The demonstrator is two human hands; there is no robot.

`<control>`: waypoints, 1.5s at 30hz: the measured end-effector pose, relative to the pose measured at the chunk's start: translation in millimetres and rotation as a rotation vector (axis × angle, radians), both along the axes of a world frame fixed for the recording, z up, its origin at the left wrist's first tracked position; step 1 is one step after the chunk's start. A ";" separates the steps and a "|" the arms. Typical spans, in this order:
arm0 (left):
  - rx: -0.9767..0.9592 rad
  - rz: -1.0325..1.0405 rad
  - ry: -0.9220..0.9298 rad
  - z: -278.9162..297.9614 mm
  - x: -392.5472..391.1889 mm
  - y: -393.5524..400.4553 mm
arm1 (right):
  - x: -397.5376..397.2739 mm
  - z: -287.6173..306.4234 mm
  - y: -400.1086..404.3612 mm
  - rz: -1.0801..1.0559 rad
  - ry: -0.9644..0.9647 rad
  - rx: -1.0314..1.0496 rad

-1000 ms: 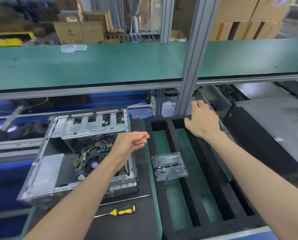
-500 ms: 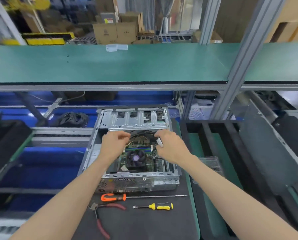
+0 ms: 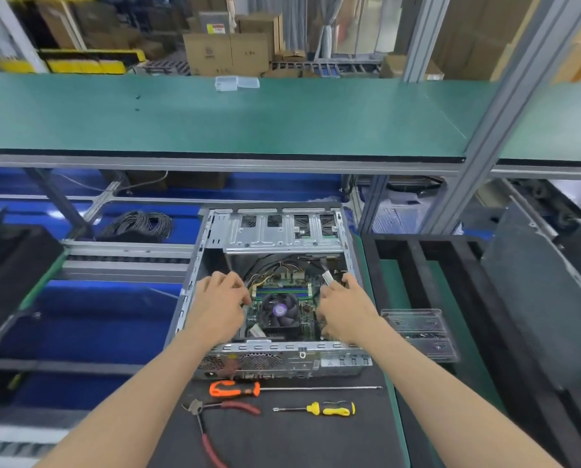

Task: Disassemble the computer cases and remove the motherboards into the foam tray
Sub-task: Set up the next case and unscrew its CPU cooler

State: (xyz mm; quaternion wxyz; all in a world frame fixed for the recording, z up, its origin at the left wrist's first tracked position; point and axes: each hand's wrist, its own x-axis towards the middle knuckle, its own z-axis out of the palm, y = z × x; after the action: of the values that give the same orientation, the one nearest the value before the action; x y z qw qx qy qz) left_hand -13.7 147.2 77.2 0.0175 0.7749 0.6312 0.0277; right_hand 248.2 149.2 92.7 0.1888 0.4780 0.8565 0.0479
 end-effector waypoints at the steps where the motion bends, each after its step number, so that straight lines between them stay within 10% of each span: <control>1: -0.016 -0.023 0.025 0.1 1.4 1.1 | -0.4 -1.4 0.7 0.014 -0.030 0.024; 31: 0.081 0.252 -0.075 -12.4 -3.1 20.2 | -6.1 -0.6 0.3 -0.067 0.238 0.091; 40: -0.012 0.121 0.335 -0.9 19.8 37.0 | -6.9 -1.8 1.7 -0.049 0.190 0.089; 45: -0.067 0.008 0.156 -6.0 48.4 43.9 | -5.4 -3.2 1.7 -0.041 0.247 0.089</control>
State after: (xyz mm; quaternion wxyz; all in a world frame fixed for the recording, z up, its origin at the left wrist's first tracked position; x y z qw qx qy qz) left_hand 34.8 191.0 71.2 -0.0059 0.7712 0.6343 -0.0540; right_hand 242.8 150.9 89.4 0.0614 0.5056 0.8603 0.0226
